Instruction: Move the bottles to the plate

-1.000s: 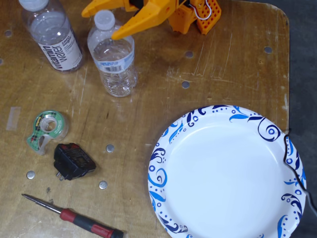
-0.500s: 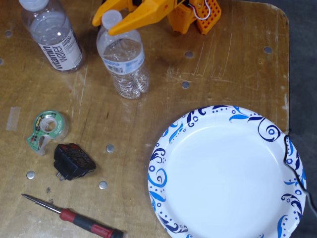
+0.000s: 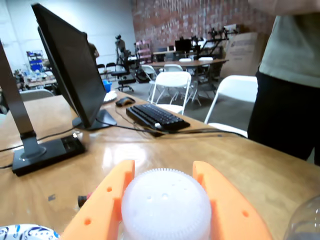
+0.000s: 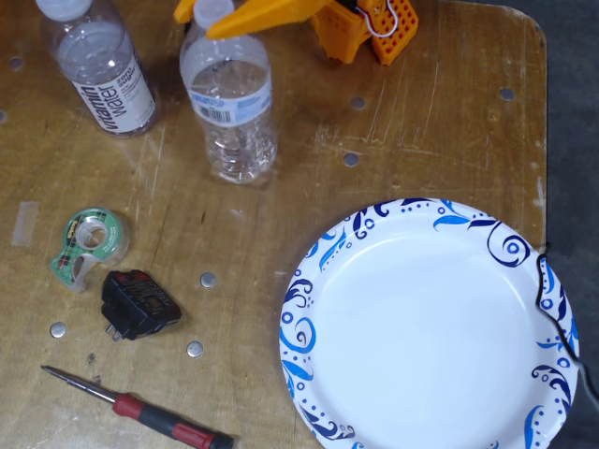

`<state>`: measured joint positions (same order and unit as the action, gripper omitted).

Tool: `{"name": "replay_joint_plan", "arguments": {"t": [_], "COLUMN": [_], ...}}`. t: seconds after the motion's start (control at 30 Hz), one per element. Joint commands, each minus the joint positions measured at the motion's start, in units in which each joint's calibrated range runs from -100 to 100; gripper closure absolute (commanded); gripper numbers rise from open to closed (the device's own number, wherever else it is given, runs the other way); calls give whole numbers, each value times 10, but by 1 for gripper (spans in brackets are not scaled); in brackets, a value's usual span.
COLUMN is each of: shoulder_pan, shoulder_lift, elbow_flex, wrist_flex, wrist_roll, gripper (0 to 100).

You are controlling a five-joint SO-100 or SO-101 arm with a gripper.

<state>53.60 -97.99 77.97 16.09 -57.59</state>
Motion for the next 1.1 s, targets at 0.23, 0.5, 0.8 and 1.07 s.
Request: {"name": "replay_joint_plan", "arguments": {"t": [0.23, 0.5, 0.8, 1.07], "shoulder_pan": [-195, -354, -477, -562], "shoulder_lift": [191, 403, 622, 757], "elbow_flex": [-218, -354, -432, -463], "wrist_flex": [-12, -49, -202, -278], "wrist_roll": [4, 5, 5, 4], "gripper": [98, 99, 99, 99]}}
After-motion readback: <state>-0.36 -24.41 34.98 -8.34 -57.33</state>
